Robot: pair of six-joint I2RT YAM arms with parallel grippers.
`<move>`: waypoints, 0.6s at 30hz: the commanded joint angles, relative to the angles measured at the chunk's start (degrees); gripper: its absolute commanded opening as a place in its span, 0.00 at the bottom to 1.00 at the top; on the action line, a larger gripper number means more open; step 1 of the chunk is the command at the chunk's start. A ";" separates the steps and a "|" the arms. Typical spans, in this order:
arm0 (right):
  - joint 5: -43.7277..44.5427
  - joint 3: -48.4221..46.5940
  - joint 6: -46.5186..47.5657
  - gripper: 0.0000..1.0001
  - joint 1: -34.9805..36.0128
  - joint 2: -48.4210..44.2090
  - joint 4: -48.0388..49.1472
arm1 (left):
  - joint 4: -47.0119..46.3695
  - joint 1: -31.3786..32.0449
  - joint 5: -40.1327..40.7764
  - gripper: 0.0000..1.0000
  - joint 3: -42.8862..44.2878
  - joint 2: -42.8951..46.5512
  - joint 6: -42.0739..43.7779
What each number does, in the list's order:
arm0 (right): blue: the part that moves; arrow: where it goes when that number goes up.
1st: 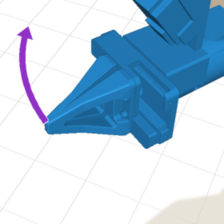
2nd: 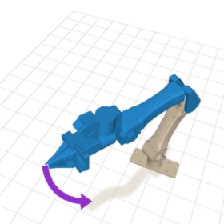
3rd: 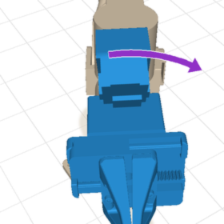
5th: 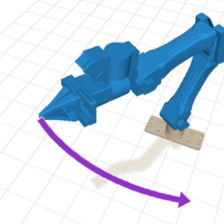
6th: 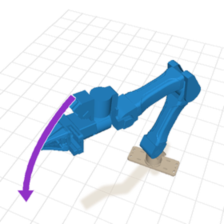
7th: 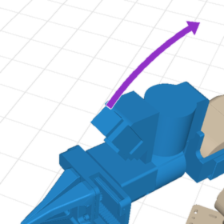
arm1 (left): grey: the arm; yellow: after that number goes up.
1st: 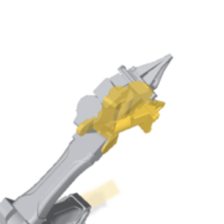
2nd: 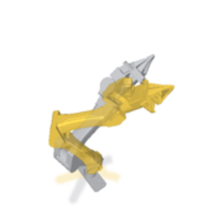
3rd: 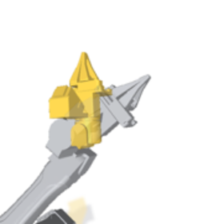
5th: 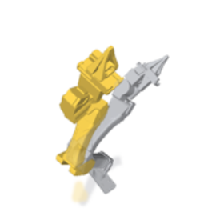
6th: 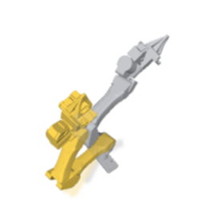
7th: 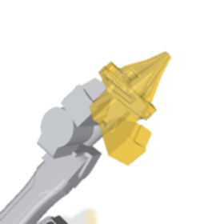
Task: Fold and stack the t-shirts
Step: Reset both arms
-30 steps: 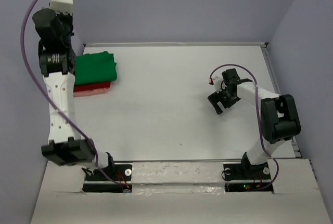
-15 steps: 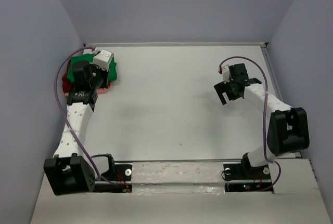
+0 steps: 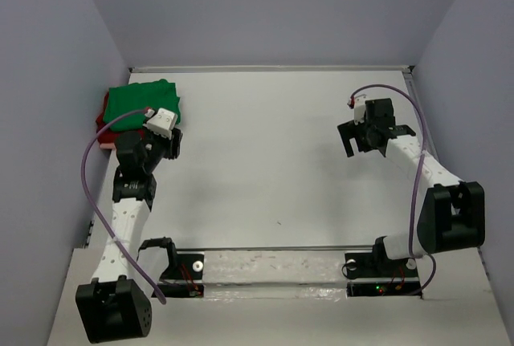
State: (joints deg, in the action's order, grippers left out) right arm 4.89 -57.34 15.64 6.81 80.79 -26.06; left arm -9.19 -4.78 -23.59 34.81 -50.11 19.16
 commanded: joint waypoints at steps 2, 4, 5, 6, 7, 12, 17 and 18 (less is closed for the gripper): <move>0.04 0.74 0.62 1.00 -0.13 0.86 2.16 | -7.86 -1.02 -3.92 0.62 -2.81 3.00 -0.88; 0.48 0.83 1.06 1.00 -0.13 0.94 2.16 | -8.12 -1.20 -3.21 0.66 -3.16 2.82 -0.96; 0.48 1.09 1.15 1.00 -0.13 0.94 2.25 | -8.47 -1.29 -3.21 0.69 -3.43 2.82 -1.05; 0.39 1.18 1.32 1.00 -0.13 0.94 2.33 | -8.74 -1.29 -3.21 0.71 -3.60 2.82 -1.23; 0.39 1.27 1.41 1.00 -0.13 0.77 2.33 | -9.00 -1.29 -3.39 0.73 -3.95 2.82 -1.31; 0.13 1.27 1.41 1.00 -0.13 0.15 2.42 | -9.18 -1.64 -4.09 0.82 -5.10 2.65 -1.66; -0.05 1.53 1.41 1.00 -0.13 0.42 2.42 | -8.56 -2.43 -5.06 0.95 -4.05 1.07 -3.42; -0.05 1.53 1.50 1.00 -0.13 0.42 2.42 | -8.56 -2.52 -5.23 0.97 -4.05 0.89 -3.43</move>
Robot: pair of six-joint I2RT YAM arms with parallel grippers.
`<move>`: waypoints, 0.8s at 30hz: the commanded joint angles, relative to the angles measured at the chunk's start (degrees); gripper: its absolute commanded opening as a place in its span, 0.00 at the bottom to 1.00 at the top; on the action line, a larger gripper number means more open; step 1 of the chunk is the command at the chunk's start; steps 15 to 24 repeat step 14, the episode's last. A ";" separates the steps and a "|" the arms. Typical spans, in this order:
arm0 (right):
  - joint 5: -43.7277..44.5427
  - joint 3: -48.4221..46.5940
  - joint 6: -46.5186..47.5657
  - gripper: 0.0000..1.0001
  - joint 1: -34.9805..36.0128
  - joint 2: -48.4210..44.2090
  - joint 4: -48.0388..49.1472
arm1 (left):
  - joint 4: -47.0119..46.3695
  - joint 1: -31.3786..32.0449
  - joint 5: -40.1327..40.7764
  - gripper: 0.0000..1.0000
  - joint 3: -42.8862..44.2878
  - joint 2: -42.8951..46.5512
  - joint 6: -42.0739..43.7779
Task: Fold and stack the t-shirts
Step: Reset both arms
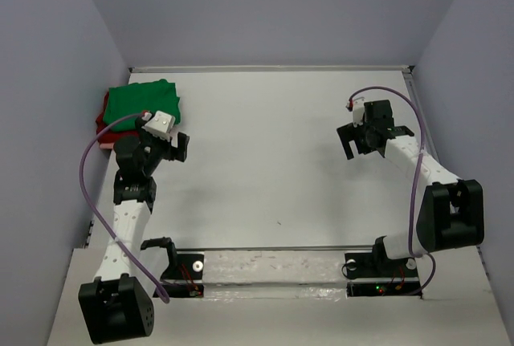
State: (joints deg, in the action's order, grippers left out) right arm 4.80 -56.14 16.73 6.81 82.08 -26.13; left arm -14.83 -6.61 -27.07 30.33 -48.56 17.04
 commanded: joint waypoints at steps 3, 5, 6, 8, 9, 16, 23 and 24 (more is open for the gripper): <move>0.04 0.42 0.41 1.00 -0.13 -0.78 2.49 | -3.01 -0.94 -2.11 0.98 0.09 -0.67 -1.04; -0.05 0.33 0.23 1.00 -0.13 -0.78 2.49 | -3.19 -1.12 -1.94 0.98 -0.79 0.12 -0.60; -0.23 0.33 0.23 1.00 -0.65 -0.70 2.57 | -3.36 -1.30 -1.67 0.99 -1.06 0.39 -0.34; -0.40 0.33 0.14 1.00 -0.66 -0.61 2.57 | -3.63 -1.74 -1.67 0.99 -1.85 0.83 -0.34; -0.49 0.42 0.14 1.00 -0.66 -0.44 2.49 | -3.63 -1.82 -2.19 0.99 -2.02 1.09 -0.16; -4.17 1.29 2.08 1.00 -1.35 -3.67 2.40 | -4.24 -2.44 -3.07 0.99 -3.08 2.32 -0.34; -4.17 1.29 2.08 1.00 -1.35 -3.67 2.40 | -4.24 -2.44 -3.07 0.99 -3.08 2.32 -0.34; -4.17 1.29 2.08 1.00 -1.35 -3.67 2.40 | -4.24 -2.44 -3.07 0.99 -3.08 2.32 -0.34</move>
